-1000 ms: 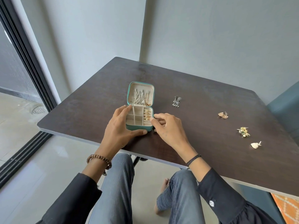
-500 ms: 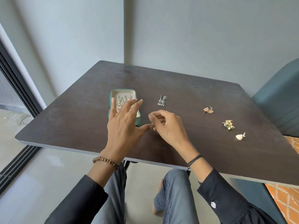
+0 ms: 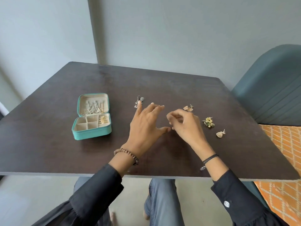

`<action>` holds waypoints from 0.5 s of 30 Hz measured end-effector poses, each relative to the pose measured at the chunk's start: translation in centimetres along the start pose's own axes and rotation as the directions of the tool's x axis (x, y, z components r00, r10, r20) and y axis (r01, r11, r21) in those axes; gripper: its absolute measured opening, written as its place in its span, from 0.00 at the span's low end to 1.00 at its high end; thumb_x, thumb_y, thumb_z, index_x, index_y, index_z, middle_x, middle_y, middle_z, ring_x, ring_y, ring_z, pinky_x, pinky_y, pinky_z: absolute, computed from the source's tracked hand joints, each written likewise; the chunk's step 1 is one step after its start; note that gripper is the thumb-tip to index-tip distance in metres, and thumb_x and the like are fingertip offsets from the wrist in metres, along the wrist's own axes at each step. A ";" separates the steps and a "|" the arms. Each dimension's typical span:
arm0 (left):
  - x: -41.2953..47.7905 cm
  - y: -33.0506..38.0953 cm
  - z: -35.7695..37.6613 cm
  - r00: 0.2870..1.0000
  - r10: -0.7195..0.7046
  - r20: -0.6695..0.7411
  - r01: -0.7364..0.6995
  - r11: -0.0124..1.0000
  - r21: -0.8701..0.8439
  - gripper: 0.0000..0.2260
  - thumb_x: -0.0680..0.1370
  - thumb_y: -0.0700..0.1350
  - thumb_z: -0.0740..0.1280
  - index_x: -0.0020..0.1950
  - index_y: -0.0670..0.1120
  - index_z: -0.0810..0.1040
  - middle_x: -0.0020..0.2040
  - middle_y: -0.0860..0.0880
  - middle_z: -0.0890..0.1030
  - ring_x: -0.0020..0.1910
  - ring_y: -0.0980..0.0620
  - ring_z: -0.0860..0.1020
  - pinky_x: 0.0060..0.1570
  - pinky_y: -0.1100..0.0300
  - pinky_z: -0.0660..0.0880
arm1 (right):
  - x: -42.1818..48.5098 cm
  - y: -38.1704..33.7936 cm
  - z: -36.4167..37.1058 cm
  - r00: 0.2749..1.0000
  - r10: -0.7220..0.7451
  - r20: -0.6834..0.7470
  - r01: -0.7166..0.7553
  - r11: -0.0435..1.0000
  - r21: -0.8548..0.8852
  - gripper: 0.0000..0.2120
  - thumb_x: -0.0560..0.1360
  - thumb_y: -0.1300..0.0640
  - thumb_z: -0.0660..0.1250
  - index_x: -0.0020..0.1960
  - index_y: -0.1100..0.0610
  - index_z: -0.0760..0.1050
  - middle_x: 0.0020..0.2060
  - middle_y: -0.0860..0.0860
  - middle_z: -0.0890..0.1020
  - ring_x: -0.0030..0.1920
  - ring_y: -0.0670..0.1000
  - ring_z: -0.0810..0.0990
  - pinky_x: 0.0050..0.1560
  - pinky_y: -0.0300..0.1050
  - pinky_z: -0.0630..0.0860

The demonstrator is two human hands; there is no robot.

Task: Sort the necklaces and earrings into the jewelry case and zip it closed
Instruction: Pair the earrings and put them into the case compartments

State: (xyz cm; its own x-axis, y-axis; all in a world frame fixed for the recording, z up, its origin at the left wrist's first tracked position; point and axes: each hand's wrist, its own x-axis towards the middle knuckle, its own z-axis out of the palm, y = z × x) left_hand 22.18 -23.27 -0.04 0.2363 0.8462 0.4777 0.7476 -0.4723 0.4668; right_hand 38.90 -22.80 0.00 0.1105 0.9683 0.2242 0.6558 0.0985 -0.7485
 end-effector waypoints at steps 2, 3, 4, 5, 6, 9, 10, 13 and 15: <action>1.2 0.2 1.5 0.997 -0.013 0.070 0.016 0.999 -0.049 0.34 0.72 0.54 0.77 0.74 0.46 0.72 0.69 0.49 0.76 0.74 0.49 0.70 0.80 0.53 0.45 | 1.3 1.5 -1.0 0.999 0.015 -0.032 -0.016 0.999 -0.043 0.05 0.77 0.53 0.71 0.50 0.53 0.85 0.42 0.45 0.86 0.42 0.45 0.85 0.50 0.42 0.80; 1.8 0.3 2.2 0.994 -0.019 0.109 0.027 0.997 -0.072 0.34 0.73 0.54 0.77 0.75 0.47 0.71 0.70 0.49 0.75 0.75 0.49 0.68 0.80 0.53 0.46 | 1.9 2.2 -1.4 0.999 0.016 -0.050 -0.020 0.997 -0.073 0.04 0.77 0.55 0.72 0.50 0.54 0.85 0.43 0.46 0.87 0.42 0.45 0.85 0.52 0.41 0.80; 2.6 0.3 2.9 0.988 -0.030 0.149 0.044 0.995 -0.095 0.33 0.74 0.54 0.76 0.76 0.48 0.70 0.70 0.50 0.74 0.75 0.49 0.66 0.79 0.54 0.47 | 2.7 3.0 -1.7 0.997 0.014 -0.072 -0.022 0.993 -0.113 0.04 0.76 0.57 0.72 0.50 0.55 0.85 0.44 0.47 0.87 0.43 0.45 0.85 0.52 0.37 0.79; 3.2 0.3 3.6 0.981 -0.051 0.190 0.076 0.989 -0.123 0.32 0.75 0.53 0.75 0.76 0.48 0.70 0.71 0.50 0.74 0.77 0.48 0.64 0.79 0.54 0.50 | 3.4 3.7 -2.1 0.995 0.011 -0.098 -0.027 0.987 -0.157 0.05 0.76 0.59 0.72 0.50 0.56 0.85 0.45 0.49 0.87 0.42 0.46 0.84 0.51 0.31 0.77; 4.0 0.2 4.3 0.971 -0.074 0.225 0.110 0.982 -0.153 0.32 0.75 0.53 0.75 0.77 0.49 0.70 0.71 0.51 0.73 0.77 0.46 0.63 0.78 0.54 0.52 | 4.1 4.4 -2.4 0.992 0.009 -0.130 -0.034 0.980 -0.196 0.06 0.75 0.61 0.72 0.50 0.57 0.85 0.46 0.51 0.86 0.42 0.47 0.84 0.49 0.26 0.73; 5.9 -0.2 6.0 0.958 -0.084 0.273 0.142 0.969 -0.202 0.29 0.76 0.52 0.74 0.75 0.48 0.71 0.70 0.49 0.75 0.75 0.43 0.68 0.76 0.51 0.61 | 5.9 6.2 -3.0 0.980 0.004 -0.201 -0.063 0.956 -0.286 0.07 0.74 0.63 0.70 0.52 0.57 0.83 0.48 0.54 0.85 0.46 0.53 0.84 0.54 0.35 0.74; 6.5 -0.3 6.4 0.959 -0.073 0.275 0.134 0.968 -0.210 0.28 0.76 0.51 0.74 0.75 0.47 0.72 0.69 0.49 0.75 0.73 0.44 0.70 0.73 0.50 0.65 | 6.4 6.7 -3.1 0.978 0.004 -0.211 -0.072 0.946 -0.316 0.08 0.75 0.62 0.70 0.53 0.57 0.82 0.49 0.54 0.85 0.49 0.55 0.83 0.57 0.43 0.76; 7.6 -0.6 7.0 0.960 -0.052 0.277 0.122 0.963 -0.242 0.26 0.77 0.49 0.73 0.74 0.46 0.73 0.68 0.48 0.77 0.67 0.47 0.74 0.66 0.54 0.71 | 7.5 7.7 -3.0 0.978 0.061 -0.199 -0.129 0.929 -0.346 0.09 0.76 0.56 0.70 0.55 0.54 0.82 0.50 0.52 0.86 0.54 0.57 0.82 0.57 0.52 0.78; 7.9 -0.9 7.3 0.962 -0.039 0.271 0.115 0.956 -0.270 0.25 0.77 0.48 0.73 0.73 0.46 0.74 0.67 0.48 0.78 0.66 0.49 0.76 0.66 0.56 0.72 | 7.8 8.1 -2.8 0.981 0.068 -0.182 -0.131 0.924 -0.360 0.09 0.77 0.53 0.69 0.55 0.53 0.82 0.51 0.51 0.85 0.55 0.58 0.81 0.56 0.53 0.78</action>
State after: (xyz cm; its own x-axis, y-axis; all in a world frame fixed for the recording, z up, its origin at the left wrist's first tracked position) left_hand 27.86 -14.36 -2.13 0.3662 0.8992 0.2396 0.5739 -0.4209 0.7024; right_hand 47.13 -15.09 -2.60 0.2885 0.9148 0.2825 0.8602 -0.1181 -0.4961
